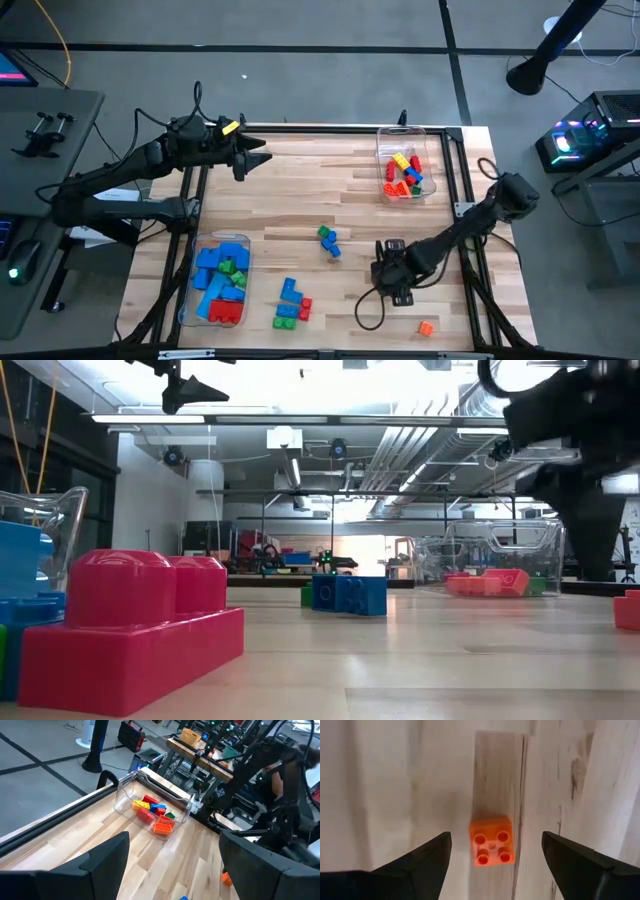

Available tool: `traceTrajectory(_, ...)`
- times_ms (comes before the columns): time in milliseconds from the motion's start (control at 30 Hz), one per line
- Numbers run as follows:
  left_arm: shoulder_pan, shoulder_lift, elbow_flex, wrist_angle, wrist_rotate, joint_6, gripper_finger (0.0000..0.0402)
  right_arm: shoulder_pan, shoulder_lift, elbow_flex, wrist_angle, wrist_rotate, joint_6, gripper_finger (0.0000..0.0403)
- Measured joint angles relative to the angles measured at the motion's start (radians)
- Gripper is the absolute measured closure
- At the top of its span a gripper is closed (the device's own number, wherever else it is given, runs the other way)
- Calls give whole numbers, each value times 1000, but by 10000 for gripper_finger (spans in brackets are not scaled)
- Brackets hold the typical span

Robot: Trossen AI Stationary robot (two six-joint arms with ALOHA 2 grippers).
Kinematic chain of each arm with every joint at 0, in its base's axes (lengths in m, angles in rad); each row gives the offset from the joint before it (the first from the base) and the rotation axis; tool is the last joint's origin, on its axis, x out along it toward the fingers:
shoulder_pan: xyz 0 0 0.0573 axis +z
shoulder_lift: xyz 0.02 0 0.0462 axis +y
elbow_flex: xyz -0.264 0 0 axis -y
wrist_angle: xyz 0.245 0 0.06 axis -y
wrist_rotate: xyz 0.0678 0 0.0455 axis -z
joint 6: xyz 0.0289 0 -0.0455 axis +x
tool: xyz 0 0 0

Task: Sort blocks by size
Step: Put the small orange game piece into the top transparent bin

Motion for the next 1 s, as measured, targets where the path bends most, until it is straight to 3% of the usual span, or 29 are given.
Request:
traceTrajectory(300, 0, 0, 0, 0, 0, -19, 108, 1, 76, 0, -3, -1, 0, 105)
traceTrajectory(400, 0, 0, 0, -1, 0, -20, 108, 1, 76, 0, -3, -2, -2, 153)
traceTrajectory(533, 0, 0, 0, -1, 0, -22, 108, 1, 76, 0, -4, -3, 3, 266)
traceTrajectory(700, 0, 0, 0, 0, 3, -22, 108, -47, 30, 1, -20, -2, -3, 270)
traceTrajectory(800, 0, 0, 0, 0, 3, -21, 108, -113, -57, 37, -148, 86, -33, 270)
traceTrajectory(933, 0, 0, 0, 0, 3, -21, 108, -241, -233, 91, -325, 326, -56, 270)
traceTrajectory(1000, 0, 0, 0, 0, 3, -21, 108, -341, -320, 86, -371, 396, -29, 270)
